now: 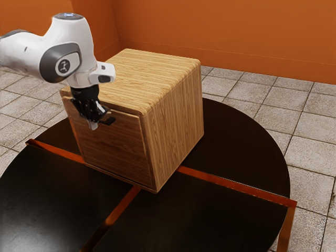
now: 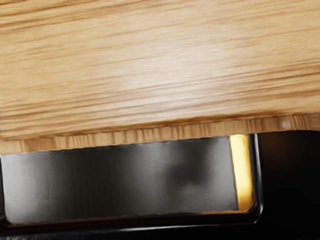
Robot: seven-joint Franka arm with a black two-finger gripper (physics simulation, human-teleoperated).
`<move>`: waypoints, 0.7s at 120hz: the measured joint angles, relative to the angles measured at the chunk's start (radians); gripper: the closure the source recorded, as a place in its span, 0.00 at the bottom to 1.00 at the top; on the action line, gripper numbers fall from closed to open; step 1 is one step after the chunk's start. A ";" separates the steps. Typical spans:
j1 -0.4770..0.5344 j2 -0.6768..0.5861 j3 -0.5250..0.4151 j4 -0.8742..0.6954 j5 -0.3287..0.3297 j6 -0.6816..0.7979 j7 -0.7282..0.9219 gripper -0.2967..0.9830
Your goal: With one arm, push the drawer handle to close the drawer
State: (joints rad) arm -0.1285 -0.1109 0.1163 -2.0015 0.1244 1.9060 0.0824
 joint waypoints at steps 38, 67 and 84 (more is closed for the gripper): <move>0.000 -0.216 -0.075 0.002 -0.017 -0.119 0.021 0.85; 0.001 -0.247 -0.106 0.190 -0.025 -0.338 -0.026 0.54; 0.001 -0.248 -0.106 0.210 -0.053 -0.388 -0.045 0.39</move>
State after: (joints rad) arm -0.1273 -0.3585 0.0106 -1.7914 0.0715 1.5181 0.0376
